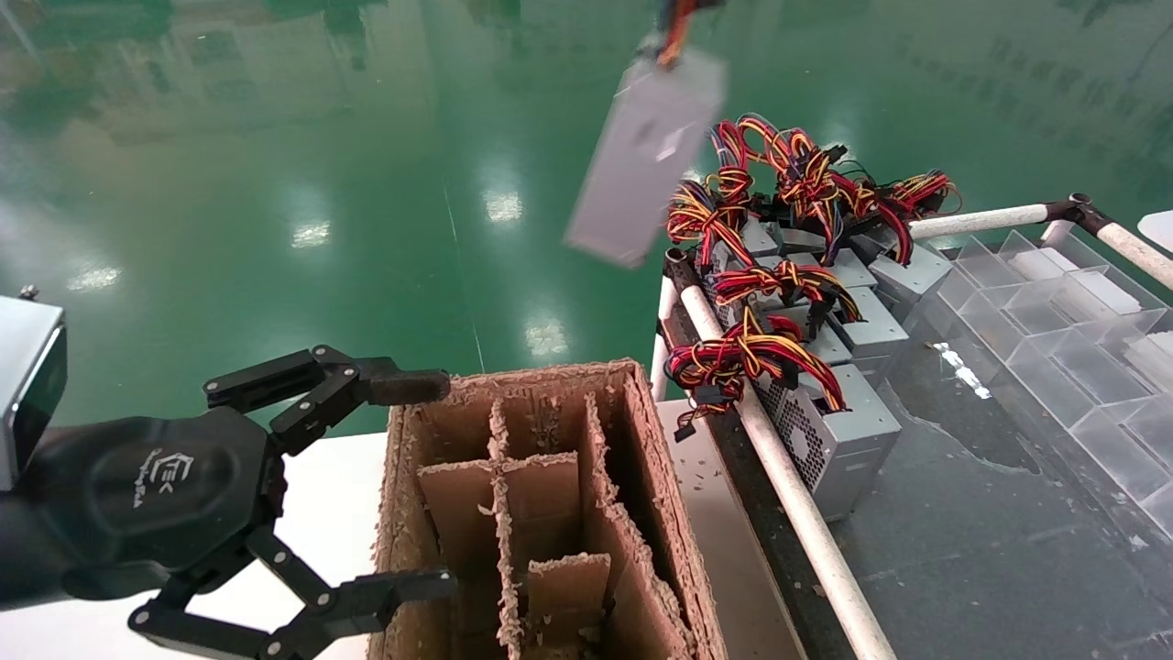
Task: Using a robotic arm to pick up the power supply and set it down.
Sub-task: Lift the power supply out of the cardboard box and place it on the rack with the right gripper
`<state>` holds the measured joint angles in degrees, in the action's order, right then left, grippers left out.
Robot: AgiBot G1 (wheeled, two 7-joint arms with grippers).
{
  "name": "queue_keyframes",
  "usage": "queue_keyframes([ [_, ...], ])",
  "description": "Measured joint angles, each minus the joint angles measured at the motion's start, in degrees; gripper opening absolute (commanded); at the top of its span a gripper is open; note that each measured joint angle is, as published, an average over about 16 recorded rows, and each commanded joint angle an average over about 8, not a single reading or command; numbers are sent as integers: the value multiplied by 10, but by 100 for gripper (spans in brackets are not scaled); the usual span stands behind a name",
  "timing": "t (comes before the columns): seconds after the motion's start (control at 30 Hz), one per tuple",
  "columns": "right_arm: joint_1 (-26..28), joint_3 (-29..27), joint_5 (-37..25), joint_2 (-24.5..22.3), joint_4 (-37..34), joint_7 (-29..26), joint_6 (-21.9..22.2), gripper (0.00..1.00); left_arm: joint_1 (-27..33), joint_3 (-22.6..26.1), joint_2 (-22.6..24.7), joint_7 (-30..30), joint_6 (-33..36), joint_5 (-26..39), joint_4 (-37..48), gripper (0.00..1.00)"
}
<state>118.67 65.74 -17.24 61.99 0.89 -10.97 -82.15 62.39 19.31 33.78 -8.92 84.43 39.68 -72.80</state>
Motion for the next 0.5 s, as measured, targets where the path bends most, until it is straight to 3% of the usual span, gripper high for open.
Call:
queue_keyframes([
  [0.5, 1, 16, -22, -121, -48, 0, 26, 0, 0, 0, 0, 0, 0, 0, 0, 100],
])
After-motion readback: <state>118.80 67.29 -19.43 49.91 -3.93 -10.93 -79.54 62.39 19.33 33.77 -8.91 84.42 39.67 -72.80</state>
